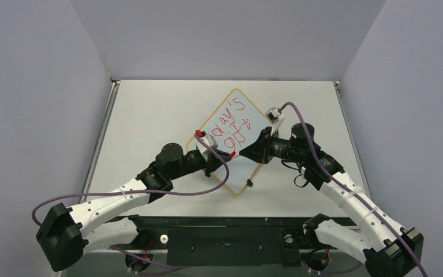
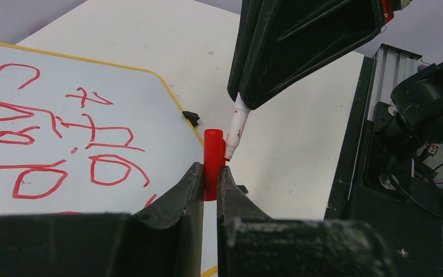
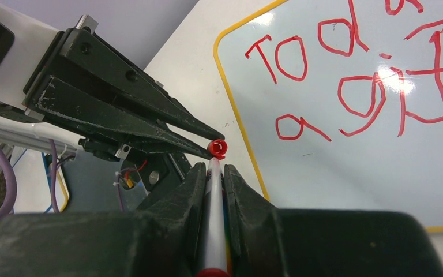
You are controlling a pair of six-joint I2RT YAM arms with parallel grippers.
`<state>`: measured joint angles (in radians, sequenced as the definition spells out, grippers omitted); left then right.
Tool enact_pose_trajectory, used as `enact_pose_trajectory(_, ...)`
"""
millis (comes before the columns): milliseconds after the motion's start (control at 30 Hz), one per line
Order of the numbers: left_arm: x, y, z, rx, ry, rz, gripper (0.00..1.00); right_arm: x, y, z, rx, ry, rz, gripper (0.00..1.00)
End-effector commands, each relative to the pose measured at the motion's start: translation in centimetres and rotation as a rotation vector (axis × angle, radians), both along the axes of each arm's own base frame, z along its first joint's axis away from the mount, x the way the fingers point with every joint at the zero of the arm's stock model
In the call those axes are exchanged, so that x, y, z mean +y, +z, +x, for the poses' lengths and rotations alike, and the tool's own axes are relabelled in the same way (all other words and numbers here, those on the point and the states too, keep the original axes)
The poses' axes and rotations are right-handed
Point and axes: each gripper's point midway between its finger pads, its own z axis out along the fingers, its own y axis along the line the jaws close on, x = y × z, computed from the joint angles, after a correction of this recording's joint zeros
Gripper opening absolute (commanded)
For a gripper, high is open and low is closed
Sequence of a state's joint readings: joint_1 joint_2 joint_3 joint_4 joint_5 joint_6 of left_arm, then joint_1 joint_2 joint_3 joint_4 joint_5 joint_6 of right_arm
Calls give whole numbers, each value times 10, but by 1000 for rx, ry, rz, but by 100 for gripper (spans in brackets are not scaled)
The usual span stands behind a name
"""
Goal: Write a sentence on the whiteboard
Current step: Close the whiteboard marker at the center of the board.
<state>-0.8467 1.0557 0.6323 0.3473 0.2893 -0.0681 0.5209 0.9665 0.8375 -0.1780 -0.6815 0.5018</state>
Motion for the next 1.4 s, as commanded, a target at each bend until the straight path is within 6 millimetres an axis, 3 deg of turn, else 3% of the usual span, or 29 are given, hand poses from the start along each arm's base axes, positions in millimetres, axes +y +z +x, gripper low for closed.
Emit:
enact_pose_trajectory(0, -1, 24, -3, -60, -23, -62, 0, -2, 39, 2, -117, -18, 48, 0)
enact_pose_trajectory(300, 0, 25, -4, -66, -27, -62, 0, -5, 54, 4, -151, -31, 59, 0)
enact_pose_trajectory(667, 0, 25, -4, -67, -27, -63, 0, -13, 44, 12, -135, -66, 21, 0)
enact_pose_trajectory(1367, -3, 23, -3, -59, -30, -55, 0, -5, 40, 9, -112, -22, 34, 0)
